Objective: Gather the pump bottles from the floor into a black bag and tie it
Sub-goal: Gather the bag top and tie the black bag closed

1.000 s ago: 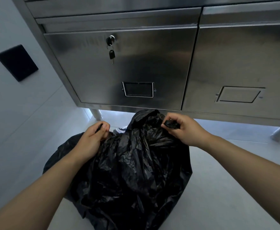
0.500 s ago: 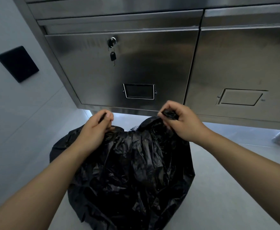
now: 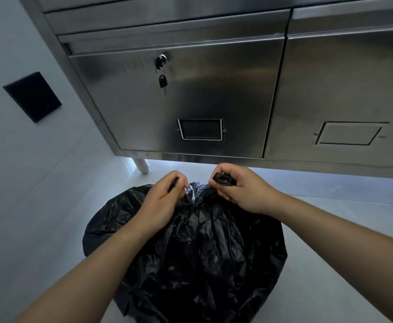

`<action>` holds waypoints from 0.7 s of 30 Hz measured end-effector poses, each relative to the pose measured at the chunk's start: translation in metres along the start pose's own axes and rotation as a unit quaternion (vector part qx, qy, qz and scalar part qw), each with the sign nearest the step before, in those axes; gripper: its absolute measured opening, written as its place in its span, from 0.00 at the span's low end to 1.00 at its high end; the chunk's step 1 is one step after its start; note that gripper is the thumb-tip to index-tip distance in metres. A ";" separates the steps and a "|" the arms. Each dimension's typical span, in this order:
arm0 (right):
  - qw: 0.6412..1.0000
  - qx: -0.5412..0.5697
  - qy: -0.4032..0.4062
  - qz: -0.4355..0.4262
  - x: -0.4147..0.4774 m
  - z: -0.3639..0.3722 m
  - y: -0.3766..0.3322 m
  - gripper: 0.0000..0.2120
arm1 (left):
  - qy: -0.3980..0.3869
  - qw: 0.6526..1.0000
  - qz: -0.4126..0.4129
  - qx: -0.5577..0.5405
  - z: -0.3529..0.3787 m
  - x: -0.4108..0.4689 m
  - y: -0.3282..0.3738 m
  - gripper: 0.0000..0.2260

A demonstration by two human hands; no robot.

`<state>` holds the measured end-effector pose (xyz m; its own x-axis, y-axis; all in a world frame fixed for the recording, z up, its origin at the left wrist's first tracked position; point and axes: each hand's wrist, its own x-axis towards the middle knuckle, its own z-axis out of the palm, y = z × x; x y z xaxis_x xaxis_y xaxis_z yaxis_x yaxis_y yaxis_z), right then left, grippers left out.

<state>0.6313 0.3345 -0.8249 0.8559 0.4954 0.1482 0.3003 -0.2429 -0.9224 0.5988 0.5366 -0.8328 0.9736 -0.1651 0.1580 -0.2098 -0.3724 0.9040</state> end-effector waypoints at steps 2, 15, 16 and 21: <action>0.999 -0.039 -0.015 0.008 -0.003 -0.006 0.006 0.08 | -0.006 1.000 -0.012 -0.005 -0.001 -0.004 -0.005 0.12; 0.988 -0.121 0.045 0.083 -0.016 -0.058 0.033 0.08 | 0.058 0.993 -0.035 0.100 -0.042 -0.020 -0.030 0.13; 0.987 -0.123 0.051 0.087 -0.017 -0.060 0.033 0.09 | 0.058 0.992 -0.038 0.101 -0.043 -0.020 -0.031 0.13; 0.993 -0.067 0.084 0.056 -0.011 -0.056 0.022 0.08 | 0.049 0.995 -0.061 0.067 -0.044 -0.013 -0.023 0.13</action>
<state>0.6523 0.2770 -0.8267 0.9417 0.3161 0.1155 0.2435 -0.4031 -0.8821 0.5944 0.5877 -0.8378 0.9952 -0.0233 0.0953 -0.0940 -0.5037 0.8587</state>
